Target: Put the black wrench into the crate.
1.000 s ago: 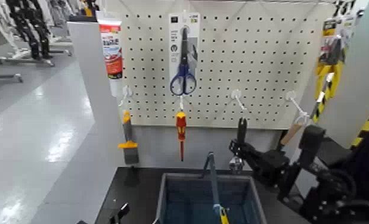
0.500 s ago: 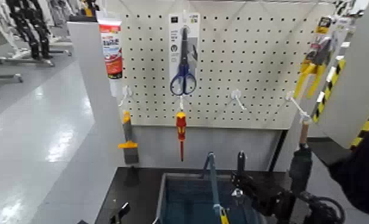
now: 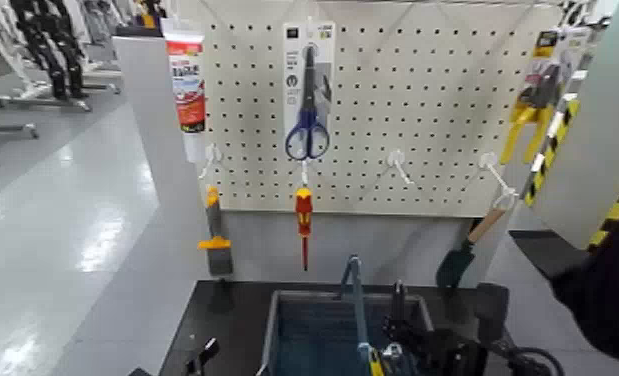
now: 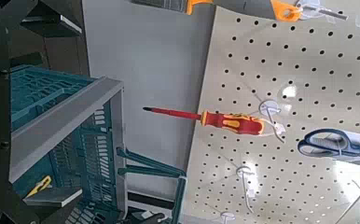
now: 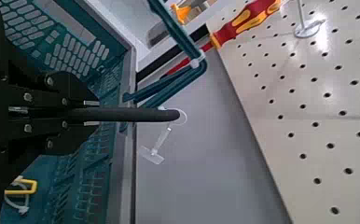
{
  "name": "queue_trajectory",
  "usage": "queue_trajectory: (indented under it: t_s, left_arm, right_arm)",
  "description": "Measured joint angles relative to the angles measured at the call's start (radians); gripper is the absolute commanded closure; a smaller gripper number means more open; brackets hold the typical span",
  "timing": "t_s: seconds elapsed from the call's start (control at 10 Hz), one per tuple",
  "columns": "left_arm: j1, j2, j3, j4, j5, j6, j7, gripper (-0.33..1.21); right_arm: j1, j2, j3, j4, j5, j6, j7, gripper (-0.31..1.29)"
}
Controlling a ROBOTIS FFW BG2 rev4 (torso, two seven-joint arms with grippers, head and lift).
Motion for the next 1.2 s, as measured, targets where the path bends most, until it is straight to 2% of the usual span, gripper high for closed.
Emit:
queue_trajectory:
  t_s: [0.1,0.2,1.2]
  left_arm:
    - [0.0,0.0,0.0,0.0,0.0,0.0,0.0,0.1]
    - [0.0,0.0,0.0,0.0,0.0,0.0,0.0,0.1]
    - [0.001,0.0,-0.001,0.0,-0.002,0.0,-0.001,0.1]
  right_arm:
    - [-0.001,0.001,-0.005,0.007,-0.008,0.011,0.004,0.09]
    - [-0.001,0.002,-0.006,0.011,-0.014,0.011,0.009,-0.04]
    - [0.0,0.006,-0.003,0.008,-0.016,-0.055,0.039,-0.03]
